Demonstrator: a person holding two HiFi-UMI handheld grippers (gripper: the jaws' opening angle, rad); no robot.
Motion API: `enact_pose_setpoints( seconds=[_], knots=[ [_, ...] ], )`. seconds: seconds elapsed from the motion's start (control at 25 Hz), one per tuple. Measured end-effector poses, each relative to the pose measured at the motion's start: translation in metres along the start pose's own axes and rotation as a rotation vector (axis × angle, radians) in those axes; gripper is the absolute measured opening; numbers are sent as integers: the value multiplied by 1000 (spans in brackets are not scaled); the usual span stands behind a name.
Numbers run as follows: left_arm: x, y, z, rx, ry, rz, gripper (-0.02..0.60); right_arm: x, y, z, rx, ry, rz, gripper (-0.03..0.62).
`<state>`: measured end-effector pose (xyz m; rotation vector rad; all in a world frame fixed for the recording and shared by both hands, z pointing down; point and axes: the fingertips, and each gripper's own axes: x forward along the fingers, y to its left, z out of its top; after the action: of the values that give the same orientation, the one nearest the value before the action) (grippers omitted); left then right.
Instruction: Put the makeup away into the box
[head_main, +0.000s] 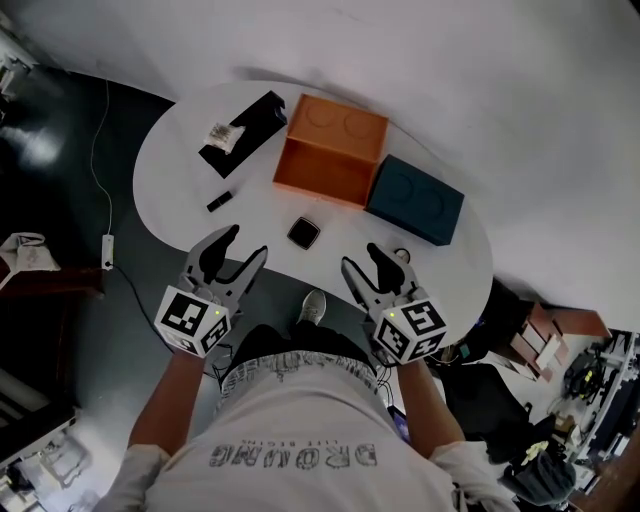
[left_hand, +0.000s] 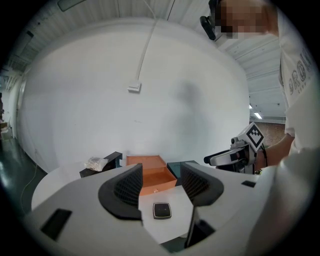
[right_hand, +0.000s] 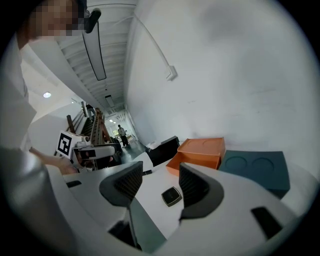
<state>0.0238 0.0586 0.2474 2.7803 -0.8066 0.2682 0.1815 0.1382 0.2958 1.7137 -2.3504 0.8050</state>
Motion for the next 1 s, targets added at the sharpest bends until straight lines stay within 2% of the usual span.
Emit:
enact_pose_setpoints(
  seconds=[0.52,1.0],
  knots=[
    [22,30,1,-11,19,-44,252,24,-13,14,3,10,-51,239],
    [60,80,-2,5,77,-234,252,69,-27,12,98,8,-243,241]
  ],
)
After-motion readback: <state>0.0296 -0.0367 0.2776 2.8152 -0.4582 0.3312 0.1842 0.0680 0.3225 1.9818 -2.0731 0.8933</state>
